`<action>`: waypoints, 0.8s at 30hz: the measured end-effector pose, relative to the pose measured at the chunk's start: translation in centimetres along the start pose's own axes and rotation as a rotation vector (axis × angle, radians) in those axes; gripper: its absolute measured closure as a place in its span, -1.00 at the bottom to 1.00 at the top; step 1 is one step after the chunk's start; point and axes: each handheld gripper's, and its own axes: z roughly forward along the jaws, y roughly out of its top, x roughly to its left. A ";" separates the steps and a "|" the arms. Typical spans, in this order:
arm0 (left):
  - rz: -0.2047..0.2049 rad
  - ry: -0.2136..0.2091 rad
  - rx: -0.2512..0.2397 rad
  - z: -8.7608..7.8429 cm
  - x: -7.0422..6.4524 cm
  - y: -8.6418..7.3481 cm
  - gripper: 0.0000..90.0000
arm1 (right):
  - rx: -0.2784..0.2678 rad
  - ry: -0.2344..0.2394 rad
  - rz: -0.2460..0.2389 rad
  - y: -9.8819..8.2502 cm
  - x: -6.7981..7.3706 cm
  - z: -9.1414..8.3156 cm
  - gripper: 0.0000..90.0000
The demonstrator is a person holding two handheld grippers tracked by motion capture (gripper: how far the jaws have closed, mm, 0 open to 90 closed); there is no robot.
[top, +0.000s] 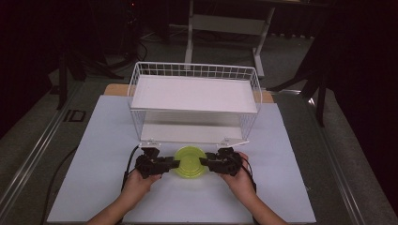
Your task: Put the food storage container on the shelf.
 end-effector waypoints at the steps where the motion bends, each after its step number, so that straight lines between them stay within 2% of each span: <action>1: -0.002 -0.005 0.000 0.0 -0.1 0.0 0.52 | -0.001 0.006 0.007 -0.1 0.0 -0.1 0.43; 4: 0.004 -0.008 0.005 0.0 -0.4 0.0 0.54 | 0.001 -0.004 0.003 -0.3 0.1 -0.1 0.48; 8: -0.001 -0.019 0.010 -0.1 -0.6 -0.3 0.58 | 0.000 0.018 0.023 -0.3 0.0 -0.3 0.54; 12: 0.004 -0.015 0.016 -0.3 -0.8 -0.6 0.61 | -0.004 0.031 0.021 -0.3 0.2 -0.5 0.60; 19: -0.013 -0.017 0.035 -0.5 -0.8 -0.8 0.66 | 0.000 0.063 0.015 -0.1 0.6 -0.7 0.67; 20: -0.012 -0.003 0.043 -0.6 -1.1 -0.9 0.67 | 0.005 0.059 0.011 0.0 0.7 -0.8 0.68; 24: -0.022 0.004 0.048 -0.8 -1.5 -0.9 0.70 | 0.010 0.058 0.023 -0.1 0.8 -1.0 0.72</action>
